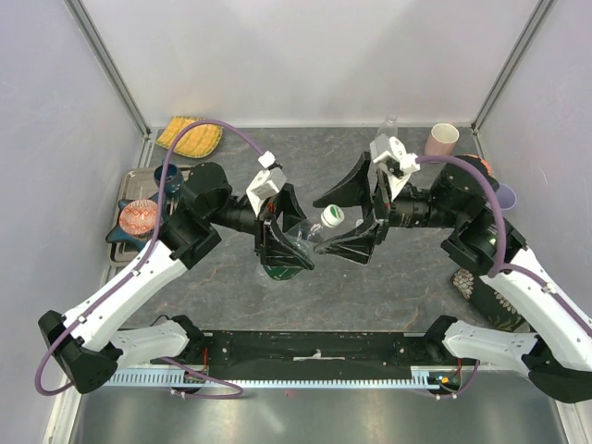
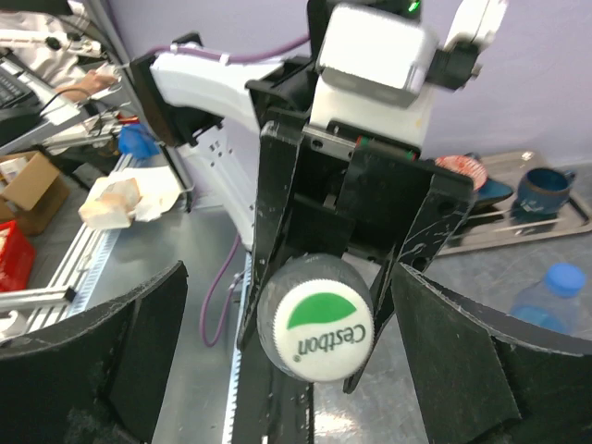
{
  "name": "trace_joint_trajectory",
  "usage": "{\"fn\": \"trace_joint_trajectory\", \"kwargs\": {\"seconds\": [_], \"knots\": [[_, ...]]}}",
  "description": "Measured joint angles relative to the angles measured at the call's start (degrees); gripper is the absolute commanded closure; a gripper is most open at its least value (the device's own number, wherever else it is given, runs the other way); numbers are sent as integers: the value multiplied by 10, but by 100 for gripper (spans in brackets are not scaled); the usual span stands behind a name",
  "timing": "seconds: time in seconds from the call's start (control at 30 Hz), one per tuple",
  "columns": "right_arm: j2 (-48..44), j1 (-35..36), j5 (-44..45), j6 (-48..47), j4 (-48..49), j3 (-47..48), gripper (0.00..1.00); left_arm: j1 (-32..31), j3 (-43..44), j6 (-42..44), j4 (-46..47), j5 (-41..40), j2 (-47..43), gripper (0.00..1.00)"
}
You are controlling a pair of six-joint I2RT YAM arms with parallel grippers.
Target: Unscrew the bottle caps
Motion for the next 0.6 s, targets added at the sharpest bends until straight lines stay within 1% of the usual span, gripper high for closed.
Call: {"fn": "trace_joint_trajectory", "kwargs": {"seconds": [0.17, 0.3, 0.47, 0.6], "knots": [[0, 0, 68, -1, -16, 47, 2, 0, 0, 12, -8, -43, -10, 51], [0, 1, 160, 12, -22, 71, 2, 0, 0, 19, -9, -94, -14, 50], [7, 1, 316, 62, -36, 94, 3, -14, 0, 51, -18, -244, -26, 50], [39, 1, 411, 103, -67, 137, 4, -46, -5, 89, -26, -402, -43, 50]]}}
